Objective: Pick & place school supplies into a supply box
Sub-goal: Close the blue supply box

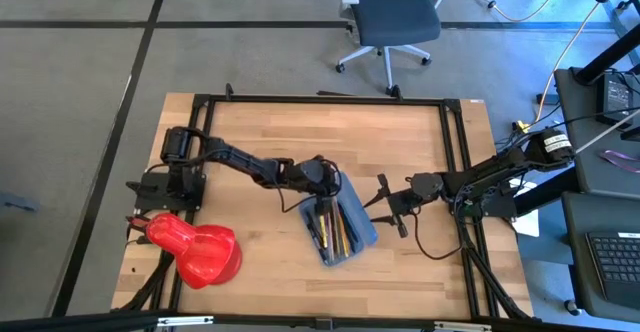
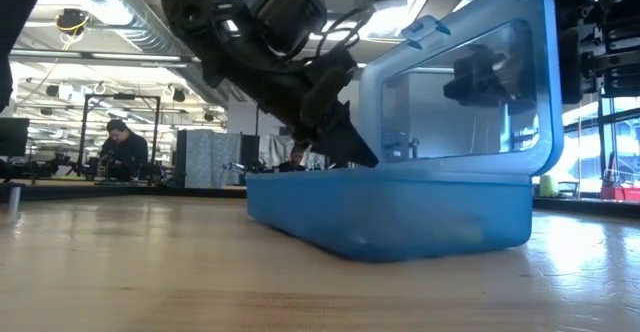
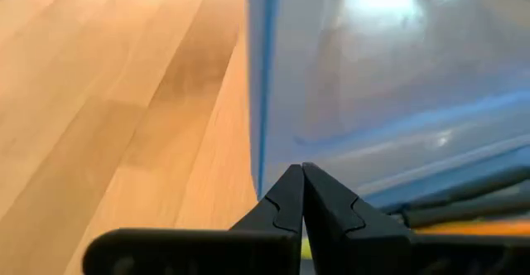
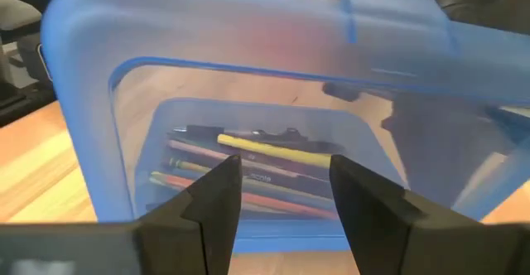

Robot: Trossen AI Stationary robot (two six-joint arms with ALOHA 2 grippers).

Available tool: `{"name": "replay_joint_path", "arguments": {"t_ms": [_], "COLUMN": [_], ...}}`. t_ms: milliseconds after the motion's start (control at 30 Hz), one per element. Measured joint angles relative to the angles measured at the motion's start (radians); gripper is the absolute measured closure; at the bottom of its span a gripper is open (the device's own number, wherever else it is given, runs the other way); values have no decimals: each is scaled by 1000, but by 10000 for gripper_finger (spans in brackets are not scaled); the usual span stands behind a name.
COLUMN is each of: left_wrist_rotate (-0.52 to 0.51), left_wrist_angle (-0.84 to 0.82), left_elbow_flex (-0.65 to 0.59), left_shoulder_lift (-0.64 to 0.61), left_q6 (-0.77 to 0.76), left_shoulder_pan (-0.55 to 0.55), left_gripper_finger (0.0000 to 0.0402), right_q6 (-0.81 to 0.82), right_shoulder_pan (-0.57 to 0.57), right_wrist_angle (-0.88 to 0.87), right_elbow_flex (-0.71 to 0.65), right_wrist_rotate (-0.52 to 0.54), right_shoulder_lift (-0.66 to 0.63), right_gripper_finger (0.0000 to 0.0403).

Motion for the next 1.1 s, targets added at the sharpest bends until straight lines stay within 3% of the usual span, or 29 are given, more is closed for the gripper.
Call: {"name": "replay_joint_path", "arguments": {"t_ms": [133, 467, 1100], "left_wrist_rotate": [46, 47, 46], "left_wrist_angle": [-1, -1, 15], "left_elbow_flex": [30, 120, 125], "left_shoulder_lift": [0, 0, 0], "left_q6": [2, 86, 104], "left_shoulder_pan": [16, 16, 47], "left_gripper_finger": [399, 398, 399], "right_q6": [0, 1, 2], "right_shoulder_pan": [2, 2, 2], "right_wrist_angle": [0, 0, 36], "right_elbow_flex": [0, 0, 0], "right_wrist_rotate": [0, 0, 1], "right_shoulder_lift": [0, 0, 0], "right_gripper_finger": [214, 214, 214]}}
